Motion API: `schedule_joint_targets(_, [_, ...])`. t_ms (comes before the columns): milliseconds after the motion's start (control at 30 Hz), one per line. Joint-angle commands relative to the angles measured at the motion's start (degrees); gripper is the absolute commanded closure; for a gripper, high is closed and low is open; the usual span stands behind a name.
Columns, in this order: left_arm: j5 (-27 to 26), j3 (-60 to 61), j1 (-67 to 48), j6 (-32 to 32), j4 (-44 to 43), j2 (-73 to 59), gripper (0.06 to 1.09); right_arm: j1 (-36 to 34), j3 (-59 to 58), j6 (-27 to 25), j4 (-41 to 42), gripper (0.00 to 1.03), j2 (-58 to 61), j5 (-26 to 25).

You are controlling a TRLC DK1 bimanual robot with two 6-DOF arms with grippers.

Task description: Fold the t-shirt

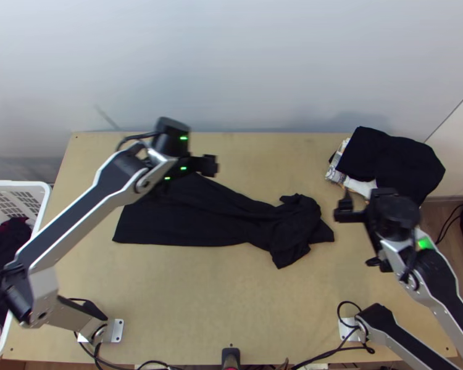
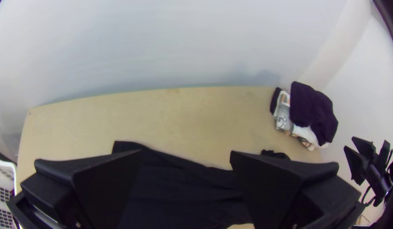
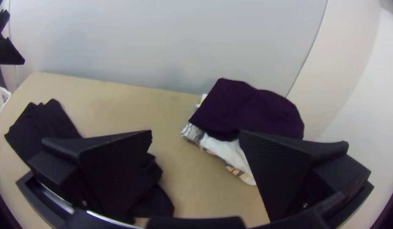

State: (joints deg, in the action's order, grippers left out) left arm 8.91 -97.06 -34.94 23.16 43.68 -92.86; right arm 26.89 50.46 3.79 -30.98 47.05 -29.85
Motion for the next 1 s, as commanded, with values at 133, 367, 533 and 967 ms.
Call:
schedule_joint_targets(133, [-3.1,16.7,17.8,0.3,1.8,10.6,0.11,5.9,4.4,11.1,-2.4,0.04,12.1,7.1])
schedule_joint_targets(367, [-5.8,22.5,26.6,-0.2,2.9,10.4,0.11,6.6,7.1,14.0,0.1,0.1,17.9,11.7])
schedule_joint_targets(533, [-5.8,24.3,28.1,-0.4,2.6,8.7,0.11,8.9,7.1,14.6,-0.2,0.1,21.1,15.0])
schedule_joint_targets(967, [-5.8,24.1,29.1,-1.4,-0.4,4.9,0.11,15.8,9.4,22.2,-5.1,0.05,30.7,26.6])
